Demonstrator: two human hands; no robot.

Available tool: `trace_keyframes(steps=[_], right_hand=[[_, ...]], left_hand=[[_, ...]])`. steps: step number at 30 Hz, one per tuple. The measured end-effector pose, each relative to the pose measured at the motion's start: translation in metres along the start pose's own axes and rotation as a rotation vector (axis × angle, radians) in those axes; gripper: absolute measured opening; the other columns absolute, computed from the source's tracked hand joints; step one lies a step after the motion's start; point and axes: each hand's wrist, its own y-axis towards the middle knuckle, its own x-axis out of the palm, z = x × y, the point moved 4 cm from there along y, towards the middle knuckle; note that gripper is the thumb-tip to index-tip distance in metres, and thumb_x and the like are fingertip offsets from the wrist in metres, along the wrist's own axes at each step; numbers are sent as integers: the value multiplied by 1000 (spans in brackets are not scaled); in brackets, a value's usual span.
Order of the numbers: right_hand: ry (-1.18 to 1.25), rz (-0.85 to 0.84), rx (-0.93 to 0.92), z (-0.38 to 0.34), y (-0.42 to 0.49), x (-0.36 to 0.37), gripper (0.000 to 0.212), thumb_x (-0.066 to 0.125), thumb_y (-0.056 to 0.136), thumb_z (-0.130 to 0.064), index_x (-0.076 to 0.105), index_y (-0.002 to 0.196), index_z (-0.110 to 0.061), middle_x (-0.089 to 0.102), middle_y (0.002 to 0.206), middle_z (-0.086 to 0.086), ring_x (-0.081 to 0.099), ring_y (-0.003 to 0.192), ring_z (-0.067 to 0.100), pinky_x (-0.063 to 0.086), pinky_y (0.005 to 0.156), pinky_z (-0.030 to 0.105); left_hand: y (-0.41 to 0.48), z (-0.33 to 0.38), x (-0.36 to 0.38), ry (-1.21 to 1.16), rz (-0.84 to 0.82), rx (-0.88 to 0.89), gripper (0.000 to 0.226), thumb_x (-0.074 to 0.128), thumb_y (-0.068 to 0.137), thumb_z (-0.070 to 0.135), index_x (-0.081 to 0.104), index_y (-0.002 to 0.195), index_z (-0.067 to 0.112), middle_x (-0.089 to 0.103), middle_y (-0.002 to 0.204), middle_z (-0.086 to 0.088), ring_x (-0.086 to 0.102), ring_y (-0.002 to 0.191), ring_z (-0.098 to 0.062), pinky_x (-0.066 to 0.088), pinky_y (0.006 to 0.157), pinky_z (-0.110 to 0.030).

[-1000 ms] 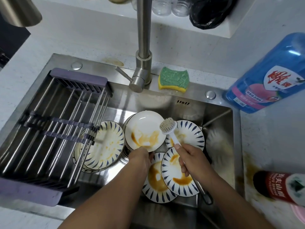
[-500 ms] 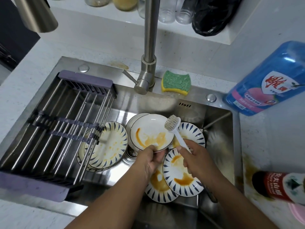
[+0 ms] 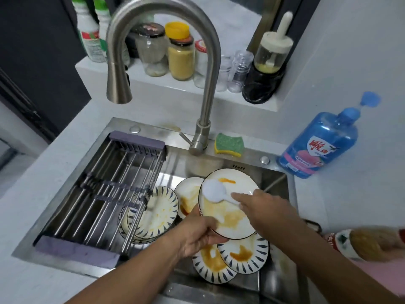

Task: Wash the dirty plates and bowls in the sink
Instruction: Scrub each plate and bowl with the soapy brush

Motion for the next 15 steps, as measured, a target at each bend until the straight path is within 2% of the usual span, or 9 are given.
trace_keyframes(steps=[5,11,15], right_hand=[[51,58,115,2,-25,-43,38,32,109,-38,42,145,-43,58,112,4,63,103,28,54,87,42],[133,57,2,-30,-61,-58,40,36,107,-48,40,146,-53,58,118,-2,59,112,25,50,88,39],[87,37,45,-17,-94,-54,38,34,107,-48,39,144,-54,52,100,-9,58,92,17,51,79,37]], left_hand=[[-37,20,3,6,-68,60,63,44,85,-23,50,133,18,62,133,-23,65,111,-52,59,76,-66],[-71,52,16,57,-124,138,62,40,87,-25,50,137,10,63,130,-28,68,109,-49,58,74,-65],[-89,70,8,31,-99,217,67,39,85,-26,47,140,12,57,136,-26,64,112,-52,61,64,-60]])
